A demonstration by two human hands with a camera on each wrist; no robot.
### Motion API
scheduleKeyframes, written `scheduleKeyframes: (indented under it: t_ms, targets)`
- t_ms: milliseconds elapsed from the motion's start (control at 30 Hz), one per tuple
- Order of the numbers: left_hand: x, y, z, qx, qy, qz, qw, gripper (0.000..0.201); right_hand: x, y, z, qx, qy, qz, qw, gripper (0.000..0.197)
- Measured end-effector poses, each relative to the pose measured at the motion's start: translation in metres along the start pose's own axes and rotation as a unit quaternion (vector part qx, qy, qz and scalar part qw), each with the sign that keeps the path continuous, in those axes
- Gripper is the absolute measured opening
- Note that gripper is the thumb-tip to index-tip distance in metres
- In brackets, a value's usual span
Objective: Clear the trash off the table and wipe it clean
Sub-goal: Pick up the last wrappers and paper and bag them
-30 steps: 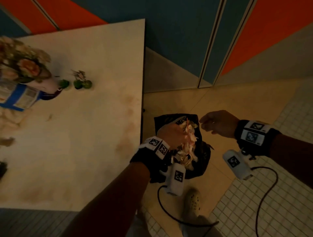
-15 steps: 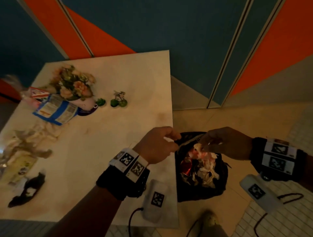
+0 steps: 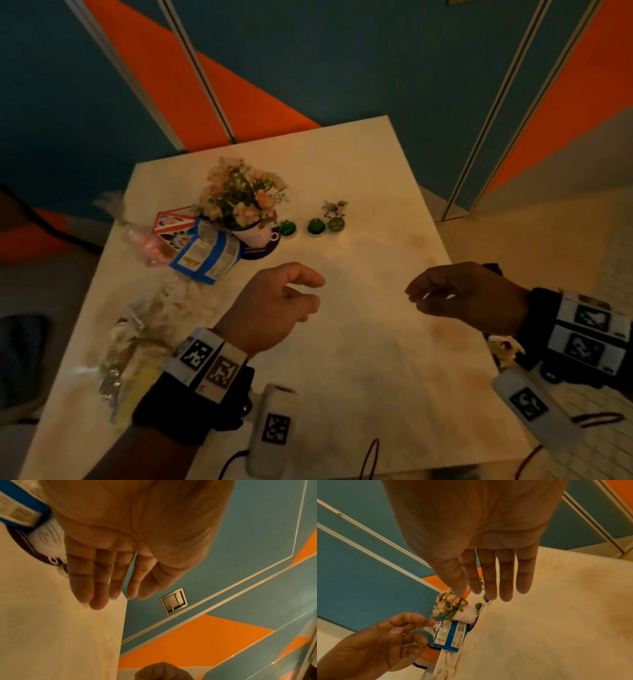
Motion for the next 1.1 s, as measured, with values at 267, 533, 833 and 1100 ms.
scheduleKeyframes:
  t_ms: [267, 533, 833, 1100]
  targets:
    - [-0.014, -0.078, -0.075, 0.007, 0.098, -0.093, 0.991, 0.02, 0.03, -0.052, 0.069, -0.018, -0.07, 0.002, 0.997, 0.019]
    - [-0.047, -0.154, -0.148, 0.071, 0.2, -0.152, 0.965, 0.026, 0.06, -0.118, 0.174, -0.107, -0.186, -0.061, 0.975, 0.04]
    - [-0.082, -0.207, -0.192, 0.163, 0.312, -0.199, 0.914, 0.015, 0.053, -0.166, 0.305, -0.252, -0.296, -0.289, 0.875, 0.073]
    - [-0.085, -0.263, -0.174, 0.228, 0.253, -0.267, 0.902, 0.048, 0.055, -0.161, 0.365, -0.372, -0.353, -0.307, 0.802, 0.067]
Point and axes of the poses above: each hand's wrist, its own x-axis towards the middle knuckle, its own z-axis out of the palm, y = z × x, the point moved 4 cm from there along x, towards the middle knuckle, and after that the axes turned 8 degrees about y, right-handed, at the moved point
